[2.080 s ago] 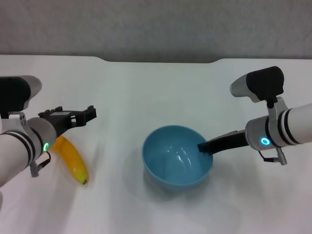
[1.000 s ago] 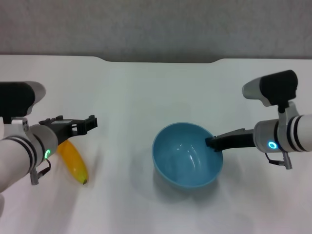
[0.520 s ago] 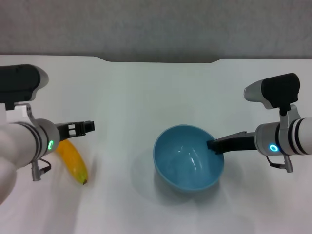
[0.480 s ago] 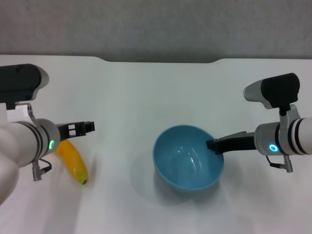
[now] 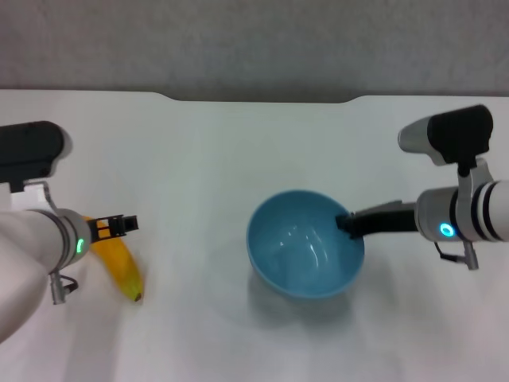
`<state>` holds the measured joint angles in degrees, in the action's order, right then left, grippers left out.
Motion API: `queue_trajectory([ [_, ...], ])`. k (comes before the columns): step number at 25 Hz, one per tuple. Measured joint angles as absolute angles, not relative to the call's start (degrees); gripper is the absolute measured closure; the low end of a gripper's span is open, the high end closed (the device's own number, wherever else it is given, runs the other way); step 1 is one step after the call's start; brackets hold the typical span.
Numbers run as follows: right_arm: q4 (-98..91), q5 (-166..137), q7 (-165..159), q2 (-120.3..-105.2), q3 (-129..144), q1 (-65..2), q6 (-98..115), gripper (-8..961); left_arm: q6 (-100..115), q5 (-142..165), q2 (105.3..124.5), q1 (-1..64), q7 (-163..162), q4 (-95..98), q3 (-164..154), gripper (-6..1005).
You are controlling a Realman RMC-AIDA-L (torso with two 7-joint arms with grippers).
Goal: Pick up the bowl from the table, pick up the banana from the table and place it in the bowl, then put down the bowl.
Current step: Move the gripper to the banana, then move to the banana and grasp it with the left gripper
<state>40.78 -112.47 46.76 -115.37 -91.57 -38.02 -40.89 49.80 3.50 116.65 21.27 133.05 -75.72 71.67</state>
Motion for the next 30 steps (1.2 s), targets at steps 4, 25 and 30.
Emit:
queue_trajectory([
  [4,43.6,-114.6,44.5,-115.39,-90.8,-37.3,-40.9,917,49.4,3.3,116.87,23.6,131.5,-72.0,69.7,105],
  [25,48.3,-115.0,42.8,-115.40,-88.3,-35.6,-41.0,918,31.7,3.3,116.66,27.4,122.4,-52.6,71.2,105],
  [30,49.3,-115.0,42.8,-115.40,-88.1,-35.1,-41.0,918,29.8,3.2,116.63,27.5,122.3,-50.5,72.2,105],
])
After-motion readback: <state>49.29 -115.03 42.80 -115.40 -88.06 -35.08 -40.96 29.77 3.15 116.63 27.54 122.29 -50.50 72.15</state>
